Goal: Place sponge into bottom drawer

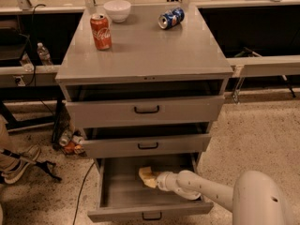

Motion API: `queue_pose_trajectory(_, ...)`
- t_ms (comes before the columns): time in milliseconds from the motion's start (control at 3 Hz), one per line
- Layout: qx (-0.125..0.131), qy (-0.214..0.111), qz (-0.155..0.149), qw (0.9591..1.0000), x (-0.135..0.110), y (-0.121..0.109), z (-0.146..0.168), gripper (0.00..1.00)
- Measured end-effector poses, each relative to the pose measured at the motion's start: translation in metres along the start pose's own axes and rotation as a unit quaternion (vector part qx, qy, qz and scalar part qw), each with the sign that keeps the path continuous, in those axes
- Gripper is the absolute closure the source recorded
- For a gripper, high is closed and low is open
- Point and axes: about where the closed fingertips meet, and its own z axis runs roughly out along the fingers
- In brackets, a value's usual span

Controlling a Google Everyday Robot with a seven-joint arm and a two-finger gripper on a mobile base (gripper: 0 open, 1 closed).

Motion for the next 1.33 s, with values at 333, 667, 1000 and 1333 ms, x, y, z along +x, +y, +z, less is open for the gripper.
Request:
queue_pose_trajectory(333, 0.003, -0.009, 0.003, 0.9999, -0.003, -0.004, 0.004, 0.55)
queue_pose_trajectory(667, 0.005, -0.009, 0.005, 0.9999, -0.002, -0.005, 0.006, 0.3)
queue_pose_trajectory(1000, 0.017, -0.007, 0.012, 0.9998, 0.004, -0.012, 0.0, 0.02)
queue_pose_trajectory(1333, 0.029, -0.014, 0.021, 0.9993, 0.007, -0.022, -0.013, 0.0)
